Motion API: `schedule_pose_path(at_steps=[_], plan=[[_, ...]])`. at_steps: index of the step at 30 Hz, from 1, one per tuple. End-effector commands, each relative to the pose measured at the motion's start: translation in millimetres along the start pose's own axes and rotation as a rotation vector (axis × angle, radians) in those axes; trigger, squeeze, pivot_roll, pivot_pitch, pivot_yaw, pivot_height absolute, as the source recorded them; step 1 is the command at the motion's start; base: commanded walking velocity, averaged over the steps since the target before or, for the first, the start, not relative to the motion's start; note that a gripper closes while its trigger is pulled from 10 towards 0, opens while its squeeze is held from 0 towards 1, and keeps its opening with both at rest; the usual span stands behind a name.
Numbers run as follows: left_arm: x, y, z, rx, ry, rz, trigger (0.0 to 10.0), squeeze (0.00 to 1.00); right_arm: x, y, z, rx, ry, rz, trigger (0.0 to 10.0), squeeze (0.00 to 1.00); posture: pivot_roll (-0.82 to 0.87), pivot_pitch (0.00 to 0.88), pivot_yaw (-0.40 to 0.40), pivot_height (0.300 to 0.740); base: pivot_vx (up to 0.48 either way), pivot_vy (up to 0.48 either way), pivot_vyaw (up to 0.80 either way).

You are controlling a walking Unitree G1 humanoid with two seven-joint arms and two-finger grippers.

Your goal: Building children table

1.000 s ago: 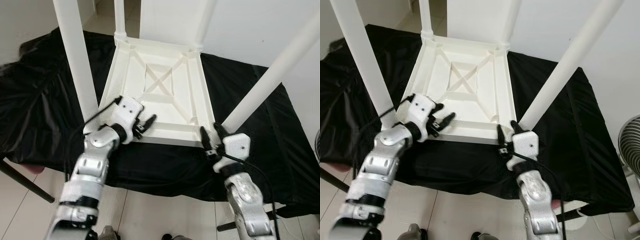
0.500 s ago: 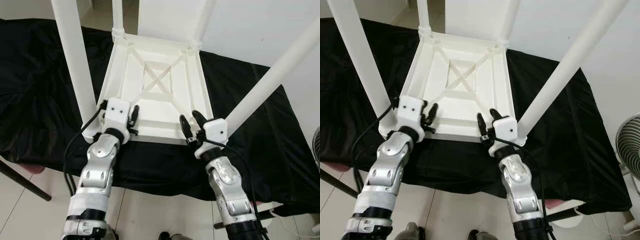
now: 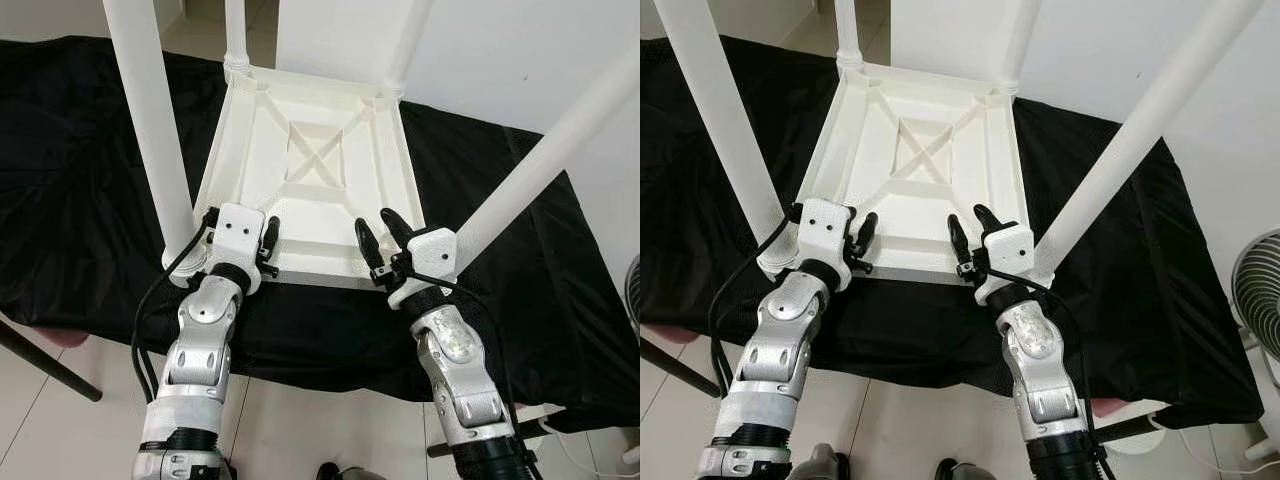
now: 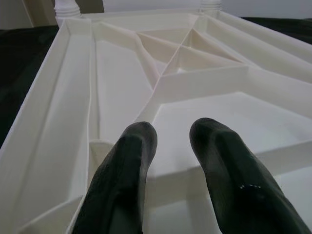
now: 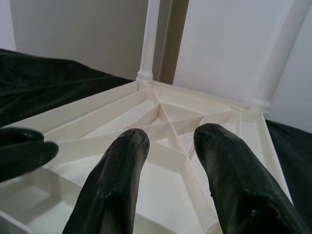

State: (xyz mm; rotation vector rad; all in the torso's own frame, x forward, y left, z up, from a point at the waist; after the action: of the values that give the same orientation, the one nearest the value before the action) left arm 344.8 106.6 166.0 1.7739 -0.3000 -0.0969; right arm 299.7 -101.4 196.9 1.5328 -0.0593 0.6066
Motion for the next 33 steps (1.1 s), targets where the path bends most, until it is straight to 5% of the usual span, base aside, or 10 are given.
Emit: schedule_pose_path(at_steps=[1,7,8,17,24,25,33], plan=[[-2.5,-5.3,-13.5,-0.010,0.208,-0.026,10.0,0.00,-2.1,2.2,2.8,-0.002,-0.012,0.003,10.0,0.00,0.11,0.116,-0.098,0.740,0.000,0.000,0.00],[0.1,-8.7,-12.8,-0.013,0.208,-0.036,10.0,0.00,-5.3,10.2,4.4,-0.009,-0.027,0.024,10.0,0.00,0.11,0.103,-0.089,0.740,0.000,0.000,0.00],[1.5,-8.9,-12.1,-0.013,0.207,-0.038,10.0,0.00,-8.0,12.8,5.7,-0.013,-0.033,0.028,10.0,1.00,0.11,0.103,-0.089,0.740,0.000,0.000,0.00],[6.4,-7.9,-12.6,-0.006,0.189,-0.032,10.0,0.00,-27.6,24.3,10.4,-0.016,-0.073,0.028,10.0,1.00,0.08,0.092,-0.069,0.740,0.000,0.000,0.00],[8.7,-11.8,-20.4,0.037,0.166,-0.034,10.0,0.00,-52.3,14.2,15.2,-0.022,-0.076,-0.076,10.0,1.00,0.05,0.086,-0.056,0.740,0.000,0.000,0.00],[8.2,-13.6,-24.9,0.050,0.164,-0.037,10.0,0.00,-56.6,11.8,14.5,-0.008,-0.057,-0.099,10.0,0.00,0.05,0.087,-0.055,0.740,0.000,0.000,0.00],[2.4,-21.7,-40.7,0.104,0.158,-0.059,10.0,0.00,-73.9,4.9,20.3,-0.019,-0.036,-0.176,10.0,0.00,0.04,0.100,-0.046,0.740,0.000,0.000,0.00]])
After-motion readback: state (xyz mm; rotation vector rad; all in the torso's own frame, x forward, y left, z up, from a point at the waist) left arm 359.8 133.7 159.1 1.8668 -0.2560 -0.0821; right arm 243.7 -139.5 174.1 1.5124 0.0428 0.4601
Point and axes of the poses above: a point about 5 cm out from each wrist's last joint towards the gripper, its own x axis pointing out of the wrist towards the gripper, its own y axis along the axis of the wrist's last joint, z = x × y, the point moved 3 cm from there along x, pointing out of the wrist towards the gripper, and after that the axes turned 4 degrees about x, right-handed, at the moved point
